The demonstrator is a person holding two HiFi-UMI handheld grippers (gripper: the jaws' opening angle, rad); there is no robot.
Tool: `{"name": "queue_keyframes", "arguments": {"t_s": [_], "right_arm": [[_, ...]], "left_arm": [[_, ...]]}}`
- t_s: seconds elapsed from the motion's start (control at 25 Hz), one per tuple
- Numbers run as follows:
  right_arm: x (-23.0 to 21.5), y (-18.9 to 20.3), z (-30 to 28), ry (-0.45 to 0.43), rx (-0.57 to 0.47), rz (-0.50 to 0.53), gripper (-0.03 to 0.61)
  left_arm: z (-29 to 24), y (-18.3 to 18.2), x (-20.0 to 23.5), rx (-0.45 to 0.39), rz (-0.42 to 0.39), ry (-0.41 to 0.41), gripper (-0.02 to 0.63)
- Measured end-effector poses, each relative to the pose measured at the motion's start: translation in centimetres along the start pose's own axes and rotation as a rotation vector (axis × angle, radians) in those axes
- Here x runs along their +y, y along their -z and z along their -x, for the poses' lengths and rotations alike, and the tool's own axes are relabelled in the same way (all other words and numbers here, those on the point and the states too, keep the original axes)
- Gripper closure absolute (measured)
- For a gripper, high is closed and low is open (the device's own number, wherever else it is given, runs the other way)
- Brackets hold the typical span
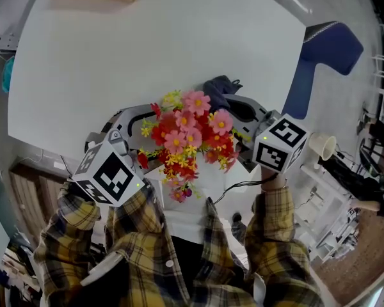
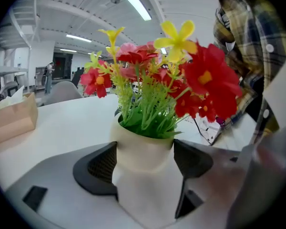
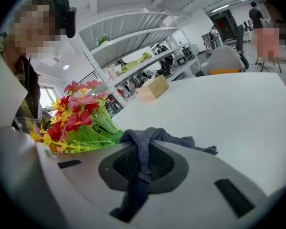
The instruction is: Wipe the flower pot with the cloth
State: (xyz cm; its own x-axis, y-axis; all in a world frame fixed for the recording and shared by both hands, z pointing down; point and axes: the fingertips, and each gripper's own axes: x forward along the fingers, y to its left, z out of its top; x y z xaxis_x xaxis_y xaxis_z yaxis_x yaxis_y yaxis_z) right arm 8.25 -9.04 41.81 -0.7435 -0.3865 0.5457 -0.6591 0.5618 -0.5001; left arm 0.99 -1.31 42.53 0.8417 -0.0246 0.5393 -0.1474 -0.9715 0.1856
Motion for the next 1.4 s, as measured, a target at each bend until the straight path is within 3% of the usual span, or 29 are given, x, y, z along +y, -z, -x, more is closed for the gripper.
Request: {"name": "queue_keyframes", "arguments": {"t_s": [0.2,0.44,0.68,0.8,1.0,1.4], "right_arm": [[0.1,-1.0,-1.3,-0.039,0.018,0.055,0.566],[-1.7,-2.1,-2.4,-0.152,0.073,0.115,0.566],[-1.8,-2.4,-4.5,-0.16,0.071,0.087,0.566],[-2.3,-2.2,-3.8,-0.14,0.045,0.064,0.566],[-2.6,-1.4,-2.5,-0.094,0.012,0.036,0.566],[-1.9,1.8,-0.5,0.108,-0.076,-0.092,0.566]], "left_arm": [[0.3,0.2,0.2,0.023,-0.052,0.056,0.235],[-2.4,-0.9,0.6,0.034,-0.118,0.168,0.235],[-2.2,-0.2,1.5,0.007,-0.115,0.194,0.235],[-2.4,-0.3,1.4,-0.023,-0.085,0.15,0.235],[-1.6,0.9,1.0,-0.075,0.069,0.024,0.235],[0.2,3.5,-1.2,-0.13,0.228,-0.234,0.235]]}}
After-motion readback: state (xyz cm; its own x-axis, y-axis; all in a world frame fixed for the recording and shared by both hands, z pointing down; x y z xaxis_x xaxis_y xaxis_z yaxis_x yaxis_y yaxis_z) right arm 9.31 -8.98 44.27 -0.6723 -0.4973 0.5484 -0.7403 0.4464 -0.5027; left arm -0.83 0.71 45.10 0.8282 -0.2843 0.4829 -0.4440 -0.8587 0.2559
